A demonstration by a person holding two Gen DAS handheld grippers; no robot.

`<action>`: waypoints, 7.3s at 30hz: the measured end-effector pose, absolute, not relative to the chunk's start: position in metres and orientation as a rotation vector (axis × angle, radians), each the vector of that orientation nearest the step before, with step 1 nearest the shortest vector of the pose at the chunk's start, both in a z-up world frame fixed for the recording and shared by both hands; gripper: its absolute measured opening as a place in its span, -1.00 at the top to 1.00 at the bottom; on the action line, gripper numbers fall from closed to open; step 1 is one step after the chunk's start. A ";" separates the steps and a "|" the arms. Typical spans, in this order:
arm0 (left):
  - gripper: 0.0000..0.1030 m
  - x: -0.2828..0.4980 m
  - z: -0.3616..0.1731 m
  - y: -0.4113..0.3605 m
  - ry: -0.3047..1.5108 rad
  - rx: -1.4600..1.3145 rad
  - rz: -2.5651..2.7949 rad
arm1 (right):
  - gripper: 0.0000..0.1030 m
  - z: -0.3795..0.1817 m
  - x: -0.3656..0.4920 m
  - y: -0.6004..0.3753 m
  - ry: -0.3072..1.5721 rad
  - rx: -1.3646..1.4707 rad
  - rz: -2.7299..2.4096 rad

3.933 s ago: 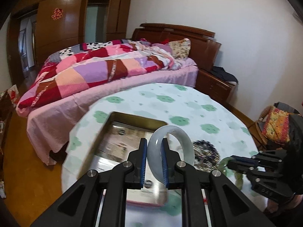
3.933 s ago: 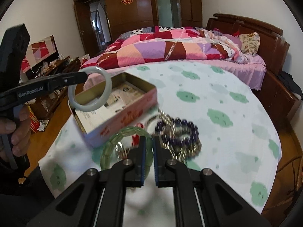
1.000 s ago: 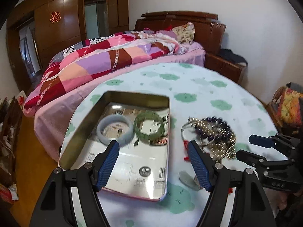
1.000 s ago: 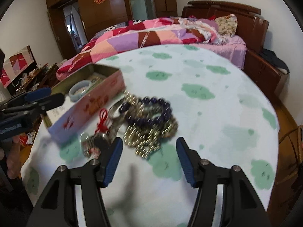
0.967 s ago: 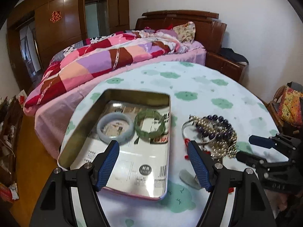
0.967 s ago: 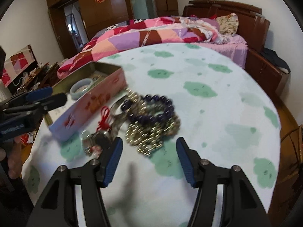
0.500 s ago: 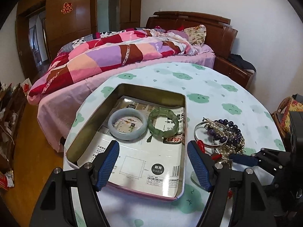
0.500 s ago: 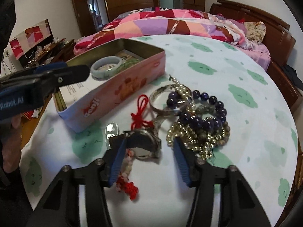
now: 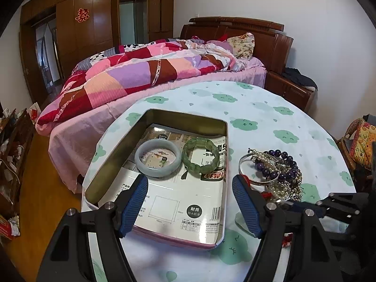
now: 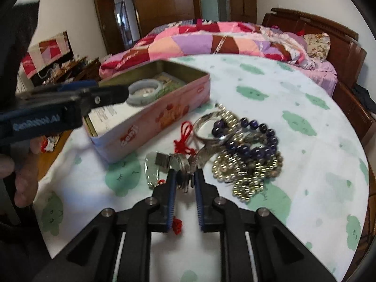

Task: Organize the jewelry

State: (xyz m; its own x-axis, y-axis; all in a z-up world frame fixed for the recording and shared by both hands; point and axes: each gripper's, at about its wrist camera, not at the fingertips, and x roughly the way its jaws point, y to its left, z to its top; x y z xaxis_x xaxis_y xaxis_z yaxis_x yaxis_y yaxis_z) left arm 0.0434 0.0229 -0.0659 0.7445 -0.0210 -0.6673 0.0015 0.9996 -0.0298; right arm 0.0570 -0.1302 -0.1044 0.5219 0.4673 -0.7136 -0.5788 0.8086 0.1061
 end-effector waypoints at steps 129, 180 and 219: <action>0.94 0.056 0.001 0.044 0.617 -0.022 -0.173 | 0.24 -0.040 0.079 -0.126 0.731 -0.172 0.633; 0.77 0.094 -0.085 0.081 0.821 -0.028 -0.056 | 0.12 -0.073 0.129 -0.043 0.832 -0.109 0.745; -0.50 0.055 -0.078 0.040 0.758 -0.065 -0.040 | 0.84 -0.119 0.059 -0.121 0.863 -0.219 0.655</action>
